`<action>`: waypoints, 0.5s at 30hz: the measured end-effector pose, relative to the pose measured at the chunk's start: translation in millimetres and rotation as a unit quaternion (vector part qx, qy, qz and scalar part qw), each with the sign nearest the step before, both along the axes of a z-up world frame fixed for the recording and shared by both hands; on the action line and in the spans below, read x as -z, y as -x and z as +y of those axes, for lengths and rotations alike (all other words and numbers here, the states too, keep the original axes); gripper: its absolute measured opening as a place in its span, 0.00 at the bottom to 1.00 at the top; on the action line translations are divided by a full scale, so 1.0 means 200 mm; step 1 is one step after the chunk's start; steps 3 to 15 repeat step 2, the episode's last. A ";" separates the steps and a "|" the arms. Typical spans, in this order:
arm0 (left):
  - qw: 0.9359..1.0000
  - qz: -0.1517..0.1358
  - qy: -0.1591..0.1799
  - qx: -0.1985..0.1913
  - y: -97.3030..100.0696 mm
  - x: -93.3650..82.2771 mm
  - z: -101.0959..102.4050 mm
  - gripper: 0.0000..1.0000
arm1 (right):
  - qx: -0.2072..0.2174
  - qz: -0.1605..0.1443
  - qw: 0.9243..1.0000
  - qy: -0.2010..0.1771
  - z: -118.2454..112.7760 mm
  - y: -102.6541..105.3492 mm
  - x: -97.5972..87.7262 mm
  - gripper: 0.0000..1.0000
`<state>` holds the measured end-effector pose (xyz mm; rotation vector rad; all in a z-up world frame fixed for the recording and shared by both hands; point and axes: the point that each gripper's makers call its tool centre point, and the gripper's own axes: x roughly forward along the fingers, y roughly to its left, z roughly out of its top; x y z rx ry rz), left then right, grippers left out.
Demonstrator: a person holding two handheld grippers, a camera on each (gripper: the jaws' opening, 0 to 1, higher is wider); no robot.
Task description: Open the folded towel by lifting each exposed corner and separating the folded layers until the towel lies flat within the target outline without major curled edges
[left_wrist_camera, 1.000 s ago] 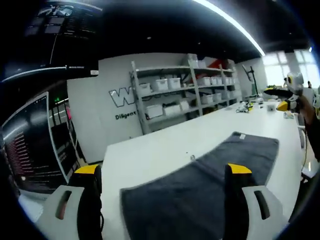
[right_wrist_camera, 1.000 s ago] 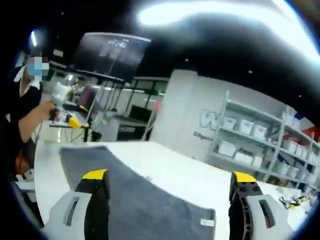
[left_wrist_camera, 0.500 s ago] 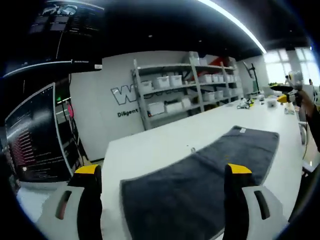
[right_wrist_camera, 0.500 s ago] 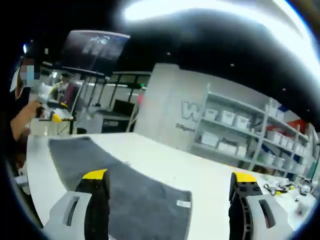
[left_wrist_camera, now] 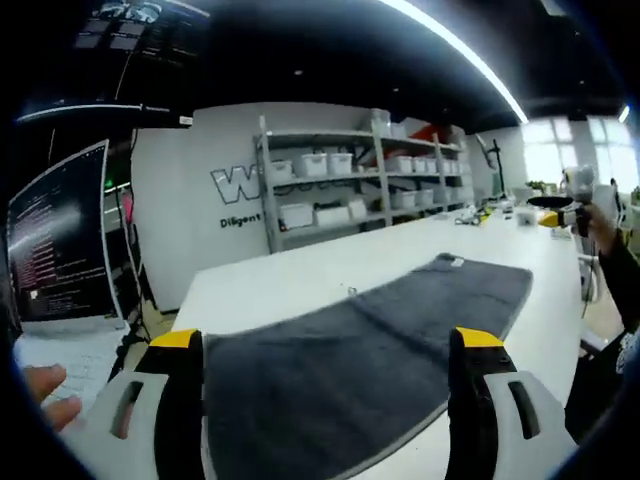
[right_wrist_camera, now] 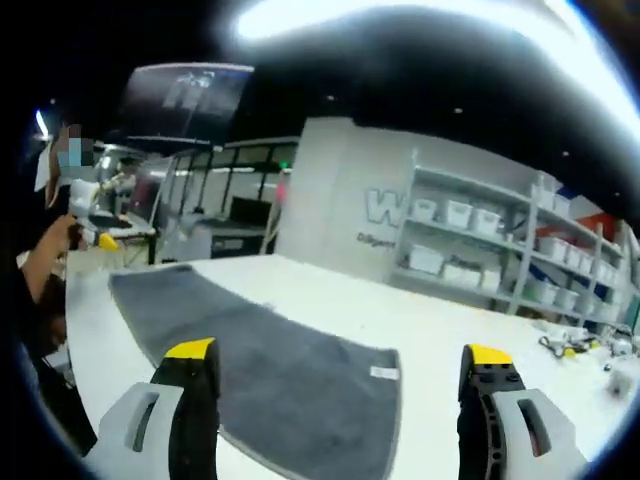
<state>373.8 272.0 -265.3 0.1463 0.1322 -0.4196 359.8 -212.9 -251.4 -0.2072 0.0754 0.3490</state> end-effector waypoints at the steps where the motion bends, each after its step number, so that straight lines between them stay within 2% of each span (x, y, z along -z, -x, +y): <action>1: 1.000 0.002 0.003 0.003 0.01 0.01 -0.01 1.00 | -0.002 0.006 1.000 -0.001 0.00 0.01 0.03 1.00; 2: 1.000 0.003 0.003 0.005 0.02 0.02 -0.01 1.00 | -0.002 0.013 1.000 0.000 0.01 0.02 0.05 1.00; 15: 1.000 0.003 0.003 0.005 0.02 0.02 -0.01 1.00 | -0.002 0.013 1.000 0.000 0.01 0.02 0.05 1.00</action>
